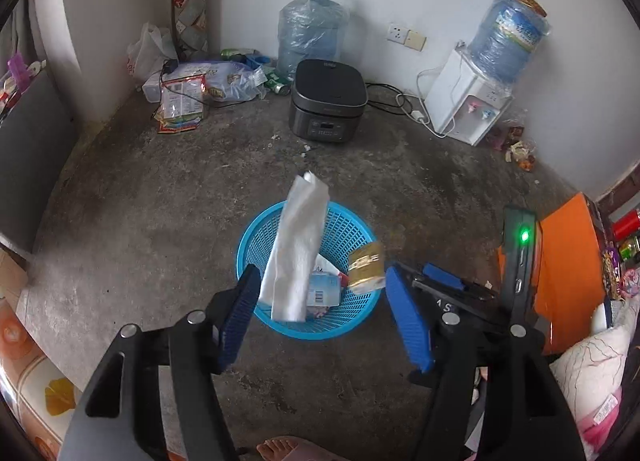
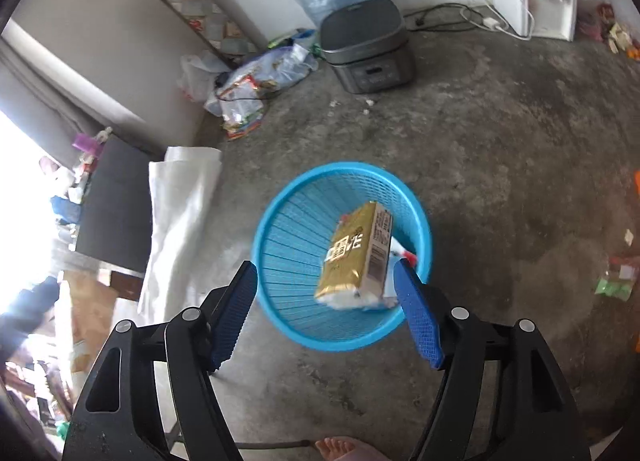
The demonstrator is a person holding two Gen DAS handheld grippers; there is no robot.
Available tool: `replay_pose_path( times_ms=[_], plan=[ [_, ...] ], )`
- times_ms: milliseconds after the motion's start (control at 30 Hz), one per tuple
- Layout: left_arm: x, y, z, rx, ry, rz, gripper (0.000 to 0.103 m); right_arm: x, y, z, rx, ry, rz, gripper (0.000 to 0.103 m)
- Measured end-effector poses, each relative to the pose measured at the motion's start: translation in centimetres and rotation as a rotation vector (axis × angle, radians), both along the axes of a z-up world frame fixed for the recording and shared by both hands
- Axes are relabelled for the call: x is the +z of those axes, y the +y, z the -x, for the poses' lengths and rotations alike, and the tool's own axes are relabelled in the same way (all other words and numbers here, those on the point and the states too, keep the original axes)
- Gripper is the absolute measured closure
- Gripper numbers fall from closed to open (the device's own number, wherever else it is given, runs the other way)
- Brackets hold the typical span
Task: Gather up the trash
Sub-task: 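Carry tissue and gold packet over the blue wastebasket and open both tools, then move both open tools back over the table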
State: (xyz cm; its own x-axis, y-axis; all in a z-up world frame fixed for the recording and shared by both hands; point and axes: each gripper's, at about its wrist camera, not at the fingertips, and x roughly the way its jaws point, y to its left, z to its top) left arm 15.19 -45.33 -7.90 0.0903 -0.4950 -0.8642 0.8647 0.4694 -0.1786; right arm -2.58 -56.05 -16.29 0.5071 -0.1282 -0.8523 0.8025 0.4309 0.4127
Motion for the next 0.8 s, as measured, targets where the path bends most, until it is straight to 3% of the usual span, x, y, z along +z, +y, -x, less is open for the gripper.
replay_pose_path(
  times_ms=[100, 233, 467, 800],
  plan=[
    [-0.4, 1.2, -0.3, 0.028, 0.032, 0.027, 0.035, -1.5, 0.9, 1.1, -0.009, -0.022, -0.031, 0.036],
    [0.8, 3.3, -0.1, 0.033, -0.033, 0.057, 0.032, -0.1, 2.7, 2.5, -0.009, -0.034, 0.012, 0.036],
    [6.2, 9.3, -0.1, 0.087, -0.093, 0.191, 0.025, 6.3, 5.8, 2.6, 0.024, -0.114, 0.182, 0.030],
    [15.1, 23.7, 0.2, 0.244, -0.209, 0.345, 0.020, 14.4, 12.2, 0.1, 0.253, -0.290, 0.274, 0.028]
  ],
)
